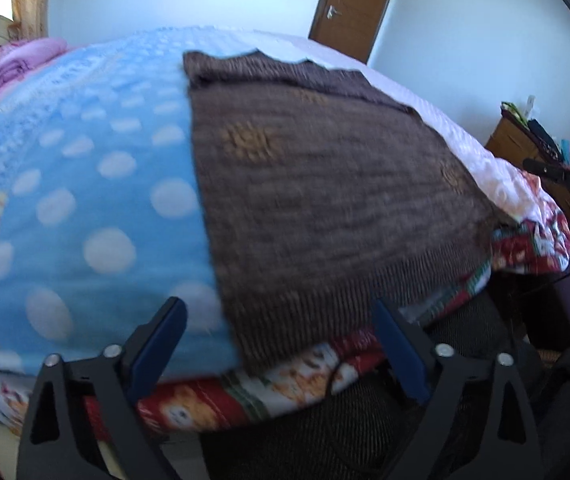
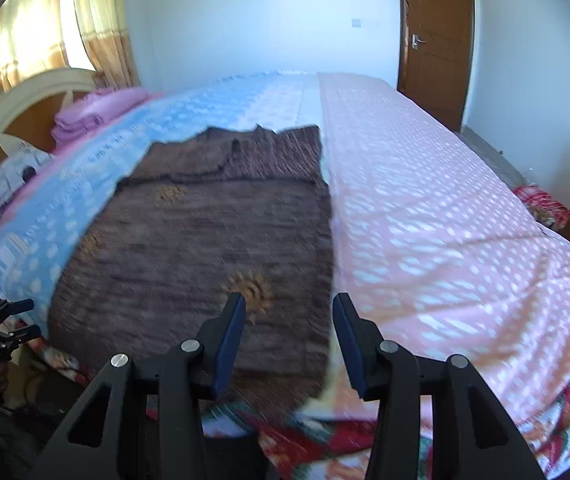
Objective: Fold small clothes
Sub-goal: 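Grasp the sweater hem with the left tool and lift it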
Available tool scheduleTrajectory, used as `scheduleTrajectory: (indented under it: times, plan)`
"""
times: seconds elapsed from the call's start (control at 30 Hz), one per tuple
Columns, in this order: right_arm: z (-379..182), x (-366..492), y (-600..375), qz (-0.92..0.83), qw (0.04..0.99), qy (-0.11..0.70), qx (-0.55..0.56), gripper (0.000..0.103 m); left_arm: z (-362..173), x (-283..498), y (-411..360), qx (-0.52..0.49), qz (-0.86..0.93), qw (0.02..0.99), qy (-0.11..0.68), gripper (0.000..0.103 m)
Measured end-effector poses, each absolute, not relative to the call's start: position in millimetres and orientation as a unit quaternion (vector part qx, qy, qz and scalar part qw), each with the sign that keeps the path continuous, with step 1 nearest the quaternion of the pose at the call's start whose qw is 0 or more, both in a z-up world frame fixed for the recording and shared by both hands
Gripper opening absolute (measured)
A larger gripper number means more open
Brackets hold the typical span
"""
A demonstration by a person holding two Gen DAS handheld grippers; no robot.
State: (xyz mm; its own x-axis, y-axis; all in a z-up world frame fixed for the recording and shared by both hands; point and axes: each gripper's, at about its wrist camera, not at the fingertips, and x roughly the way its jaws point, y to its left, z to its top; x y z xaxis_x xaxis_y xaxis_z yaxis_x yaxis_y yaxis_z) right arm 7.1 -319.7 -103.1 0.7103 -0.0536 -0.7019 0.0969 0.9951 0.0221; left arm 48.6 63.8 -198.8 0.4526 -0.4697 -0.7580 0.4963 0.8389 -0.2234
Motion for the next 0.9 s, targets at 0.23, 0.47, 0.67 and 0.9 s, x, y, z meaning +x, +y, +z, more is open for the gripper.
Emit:
scheduleTrajectory:
  times: [0.23, 0.47, 0.67, 0.9]
  plan:
    - [-126, 0, -350, -0.061, 0.902, 0.412, 0.112, 0.047, -217, 52, 67, -0.035, -0.284, 0.835, 0.471, 0.069]
    - [-138, -5, -345, -0.036, 0.892, 0.433, 0.122, 0.047, -222, 55, 69, -0.06, -0.286, 0.827, 0.48, 0.069]
    - [-165, 7, -321, -0.026, 0.874, 0.478, 0.084, 0.047, -225, 57, 68, -0.063, -0.282, 0.825, 0.485, 0.066]
    - [-195, 12, -309, 0.002, 0.844, 0.532, 0.068, 0.007, -235, 62, 65, -0.076, -0.293, 0.8, 0.517, 0.01]
